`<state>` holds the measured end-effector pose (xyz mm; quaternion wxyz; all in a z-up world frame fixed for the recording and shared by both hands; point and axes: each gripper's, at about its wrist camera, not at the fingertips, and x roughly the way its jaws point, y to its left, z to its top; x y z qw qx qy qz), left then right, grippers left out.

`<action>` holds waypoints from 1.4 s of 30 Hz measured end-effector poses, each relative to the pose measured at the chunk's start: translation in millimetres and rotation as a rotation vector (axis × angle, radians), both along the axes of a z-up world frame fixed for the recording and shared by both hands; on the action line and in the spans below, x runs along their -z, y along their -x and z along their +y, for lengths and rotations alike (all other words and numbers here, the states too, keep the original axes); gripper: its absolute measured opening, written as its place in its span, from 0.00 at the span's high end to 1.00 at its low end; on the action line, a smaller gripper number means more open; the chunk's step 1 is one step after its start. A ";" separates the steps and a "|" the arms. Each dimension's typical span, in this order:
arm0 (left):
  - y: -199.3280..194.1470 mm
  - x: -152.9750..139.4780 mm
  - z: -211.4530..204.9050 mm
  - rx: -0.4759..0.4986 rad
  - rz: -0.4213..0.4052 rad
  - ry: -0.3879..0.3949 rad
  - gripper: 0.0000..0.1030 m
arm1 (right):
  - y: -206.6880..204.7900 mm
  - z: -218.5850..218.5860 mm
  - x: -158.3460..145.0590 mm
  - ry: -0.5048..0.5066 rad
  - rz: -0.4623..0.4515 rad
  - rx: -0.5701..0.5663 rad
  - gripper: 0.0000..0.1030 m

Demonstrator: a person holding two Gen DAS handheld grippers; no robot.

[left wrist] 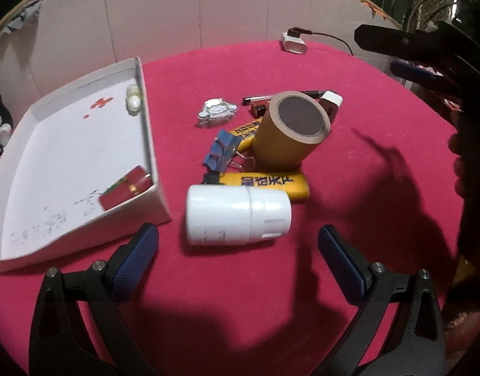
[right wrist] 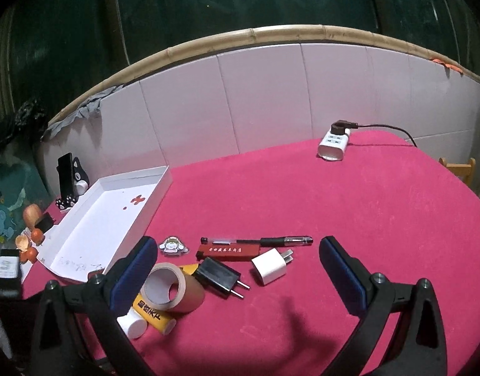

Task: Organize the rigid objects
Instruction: 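Grasp the white pill bottle with left tool while right tool grasps the tape roll, then carry pill bottle and tape roll into the tray and release both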

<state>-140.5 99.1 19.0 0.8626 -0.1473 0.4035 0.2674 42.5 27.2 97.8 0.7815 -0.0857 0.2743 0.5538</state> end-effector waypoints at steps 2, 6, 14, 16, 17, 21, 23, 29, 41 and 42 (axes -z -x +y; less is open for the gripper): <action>-4.4 -0.1 0.7 -0.005 -0.003 -0.020 0.01 | 2.8 1.7 1.7 0.012 -0.006 -0.019 0.00; -5.3 3.6 1.0 -0.011 0.006 -0.022 0.16 | 13.7 9.1 6.7 0.040 -0.016 -0.072 0.00; 19.6 4.0 11.6 -0.045 -0.040 0.032 0.39 | 46.7 31.0 21.6 0.119 -0.069 -0.205 0.00; 30.3 -0.8 10.9 -0.064 -0.055 0.015 0.39 | 52.3 38.3 25.3 0.137 -0.083 -0.226 0.00; 32.6 -3.1 10.2 -0.067 -0.059 0.010 0.39 | 56.0 42.9 27.3 0.146 -0.095 -0.239 0.00; 45.0 -10.7 5.0 -0.082 -0.068 -0.023 0.39 | 67.6 56.7 35.5 0.181 -0.138 -0.266 0.00; 50.2 -11.5 2.5 -0.084 -0.074 -0.020 0.39 | 68.2 61.8 40.3 0.198 -0.134 -0.266 0.03; 53.9 -12.0 3.6 -0.095 -0.084 -0.010 0.39 | 62.8 64.1 48.4 0.229 -0.116 -0.260 0.33; 64.6 -35.8 -0.2 -0.122 -0.143 -0.064 0.39 | 57.7 48.9 28.1 0.160 -0.092 -0.260 0.49; 66.6 -38.7 0.9 -0.127 -0.149 -0.069 0.39 | 58.9 47.0 23.3 0.147 -0.091 -0.259 0.49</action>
